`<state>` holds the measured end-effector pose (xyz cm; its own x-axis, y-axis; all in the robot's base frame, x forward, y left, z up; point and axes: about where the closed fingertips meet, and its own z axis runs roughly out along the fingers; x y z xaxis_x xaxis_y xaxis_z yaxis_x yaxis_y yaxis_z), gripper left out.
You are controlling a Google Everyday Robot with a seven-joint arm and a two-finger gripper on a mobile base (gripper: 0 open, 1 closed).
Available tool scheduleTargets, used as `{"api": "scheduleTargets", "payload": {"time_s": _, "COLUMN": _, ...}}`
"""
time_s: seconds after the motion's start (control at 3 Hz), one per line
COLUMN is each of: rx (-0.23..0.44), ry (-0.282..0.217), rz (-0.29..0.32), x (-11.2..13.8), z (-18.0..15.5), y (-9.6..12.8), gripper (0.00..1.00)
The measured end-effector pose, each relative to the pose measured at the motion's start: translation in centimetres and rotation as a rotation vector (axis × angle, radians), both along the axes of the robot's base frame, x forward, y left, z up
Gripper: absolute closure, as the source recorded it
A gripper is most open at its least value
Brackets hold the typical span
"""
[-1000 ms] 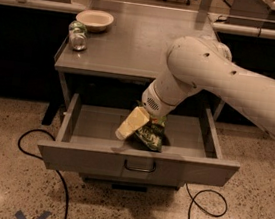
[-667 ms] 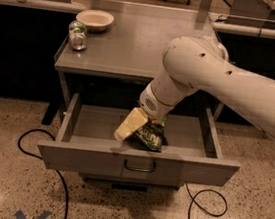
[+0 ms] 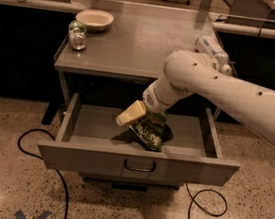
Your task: Pick green jalapeno chip bag from top drawer and place on counter
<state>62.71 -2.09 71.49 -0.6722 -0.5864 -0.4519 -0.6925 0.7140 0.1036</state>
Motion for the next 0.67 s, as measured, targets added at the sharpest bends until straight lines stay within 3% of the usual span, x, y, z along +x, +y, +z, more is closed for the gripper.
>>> {"api": "scheduleTargets", "payload": {"time_s": 0.33, "rx": 0.013, "ry": 0.000, "rz": -0.019, "x": 0.46, "z": -0.35, "y": 0.10, "gripper": 0.00}}
{"api": "scheduleTargets", "payload": {"time_s": 0.67, "rx": -0.037, "ry": -0.021, "rz": 0.009, "x": 0.11, "z": -0.59, "y": 0.70, "gripper": 0.00}}
